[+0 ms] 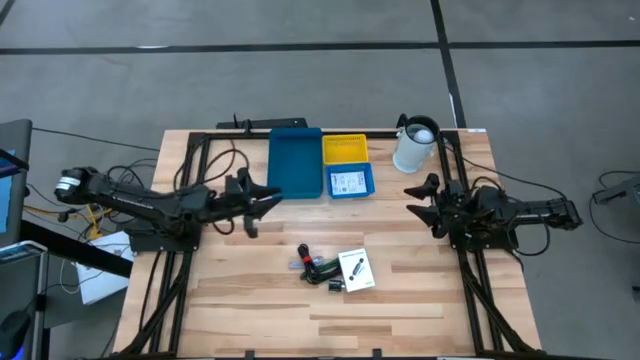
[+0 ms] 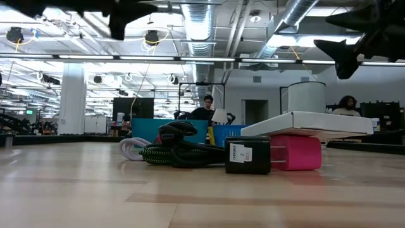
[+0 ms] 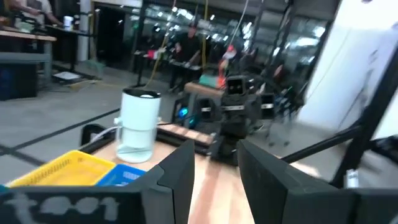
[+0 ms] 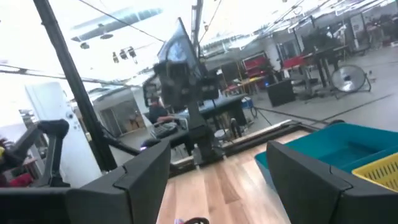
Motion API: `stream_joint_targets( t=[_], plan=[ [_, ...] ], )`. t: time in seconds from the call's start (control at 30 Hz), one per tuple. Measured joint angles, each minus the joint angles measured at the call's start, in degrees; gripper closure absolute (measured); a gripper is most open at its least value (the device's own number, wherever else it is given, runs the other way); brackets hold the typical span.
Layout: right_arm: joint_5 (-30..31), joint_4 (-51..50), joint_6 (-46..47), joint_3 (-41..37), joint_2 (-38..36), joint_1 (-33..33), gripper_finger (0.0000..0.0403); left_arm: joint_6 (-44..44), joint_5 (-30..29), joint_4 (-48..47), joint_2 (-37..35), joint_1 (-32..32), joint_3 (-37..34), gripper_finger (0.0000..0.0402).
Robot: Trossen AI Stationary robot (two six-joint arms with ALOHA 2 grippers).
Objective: Pick and place items into bin
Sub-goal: Put the white card reader box into the blue bin
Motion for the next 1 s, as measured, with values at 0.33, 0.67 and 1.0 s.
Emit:
stream_joint_targets(
  t=[0.33, 0.67, 1.0],
  plan=[
    [6.91, -2.25, -3.23, 0.00, -0.02, 0.00, 0.0143, -1.31, 0.38, 13.11, -3.52, -2.06, -11.71, 0.0290],
    [-11.65, -6.82, -7.48, 0.04, 0.00, 4.67, 0.0143, -0.92, -2.66, 25.64, -3.50, -2.84, -19.63, 0.0290],
    [-1.72, -24.33, -9.51, 5.35, 2.59, 14.17, 0.0143, -0.80, -2.81, 28.83, -3.51, -2.84, -20.75, 0.0290]
  ],
)
